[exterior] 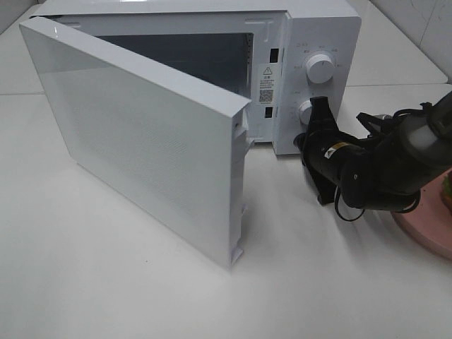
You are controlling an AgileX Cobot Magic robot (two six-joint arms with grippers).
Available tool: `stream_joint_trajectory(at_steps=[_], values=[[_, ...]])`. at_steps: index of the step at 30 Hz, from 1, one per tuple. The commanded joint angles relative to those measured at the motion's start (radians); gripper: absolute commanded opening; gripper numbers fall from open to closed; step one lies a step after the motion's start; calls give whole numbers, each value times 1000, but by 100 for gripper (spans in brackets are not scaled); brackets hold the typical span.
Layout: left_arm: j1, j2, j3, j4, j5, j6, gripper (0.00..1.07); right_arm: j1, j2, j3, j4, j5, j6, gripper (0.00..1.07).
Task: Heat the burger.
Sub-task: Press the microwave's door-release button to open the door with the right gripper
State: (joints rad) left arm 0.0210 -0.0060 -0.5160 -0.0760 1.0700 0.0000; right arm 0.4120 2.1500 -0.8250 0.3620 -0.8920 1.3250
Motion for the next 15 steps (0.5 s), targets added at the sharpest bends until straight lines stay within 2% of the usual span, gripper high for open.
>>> stream_joint_trajectory(at_steps=[1, 9, 15], values=[[2, -6, 0, -3, -1, 0, 93, -53, -23, -102, 19, -318, -24, 0], [2, -6, 0, -3, -1, 0, 93, -50, -26, -93, 17, -292, -24, 0], [2, -6, 0, -3, -1, 0, 93, -50, -65, -39, 17, -200, -23, 0]])
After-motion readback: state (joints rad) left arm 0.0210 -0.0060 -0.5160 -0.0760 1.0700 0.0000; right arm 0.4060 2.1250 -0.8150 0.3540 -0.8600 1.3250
